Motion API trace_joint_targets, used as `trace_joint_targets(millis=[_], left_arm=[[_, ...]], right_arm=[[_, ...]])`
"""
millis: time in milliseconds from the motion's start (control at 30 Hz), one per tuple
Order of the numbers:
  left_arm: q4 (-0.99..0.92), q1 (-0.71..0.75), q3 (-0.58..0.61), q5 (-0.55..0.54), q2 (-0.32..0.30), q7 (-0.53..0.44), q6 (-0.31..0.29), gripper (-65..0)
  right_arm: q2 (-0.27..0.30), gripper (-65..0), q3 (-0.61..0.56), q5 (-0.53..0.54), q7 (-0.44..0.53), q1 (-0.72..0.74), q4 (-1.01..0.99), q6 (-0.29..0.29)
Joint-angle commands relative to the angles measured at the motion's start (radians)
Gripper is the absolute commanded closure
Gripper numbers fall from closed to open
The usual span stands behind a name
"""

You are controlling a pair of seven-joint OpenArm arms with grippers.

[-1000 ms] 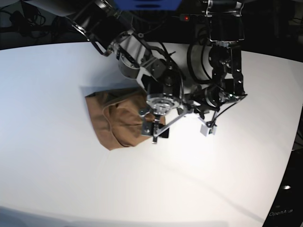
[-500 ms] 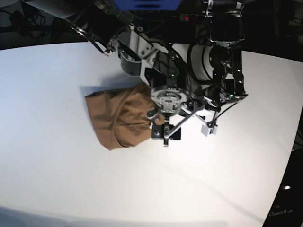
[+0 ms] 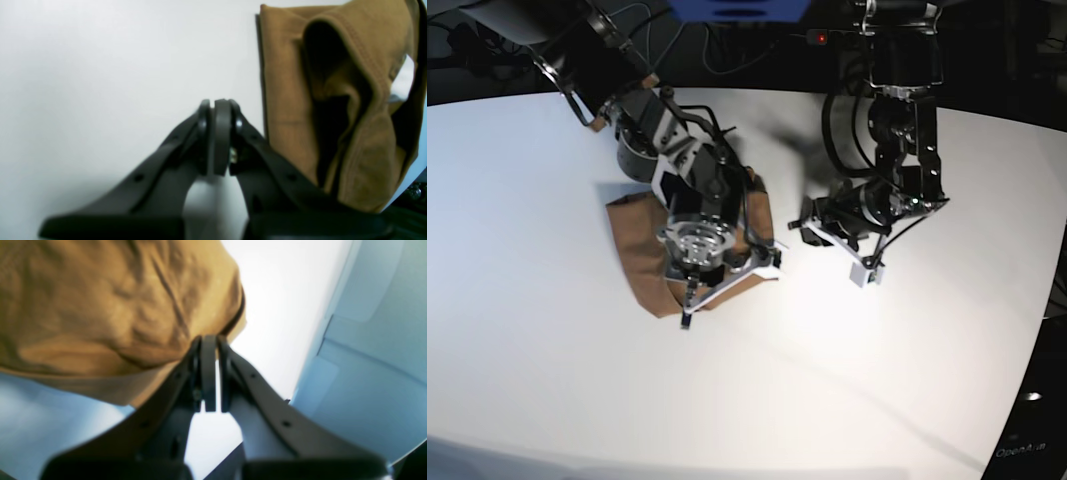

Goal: Fold the T-shirt properly

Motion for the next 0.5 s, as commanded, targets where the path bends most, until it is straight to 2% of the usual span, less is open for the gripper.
trace_joint_targets(millis=[0,67,267,467], left_arm=[[0.004,-0.002,0.002,0.031,-0.002,0.024,0.016,-2.6],[0.017,0.0,0.002,0.031,-0.002,0.024,0.016,-2.6],[0.063,0.015,0.002,0.031,-0.006,0.024,0.017,-2.6],[0.063,0.018,0.002,0.031,-0.007,0.024,0.016,-2.6]], right_arm=[[-0.005,-0.4,0.007,-0.02,-0.007,0.016,0.017,-0.001],[-0.005,-0.4,0.007,-0.02,-0.004,0.004,0.017,-0.001],[-0.011,-0.4,0.011,-0.02,0.096,-0.045,-0.054,-0.001],[-0.06,-0.4,0.011,-0.017,0.174,-0.056,-0.172,-0.001]])
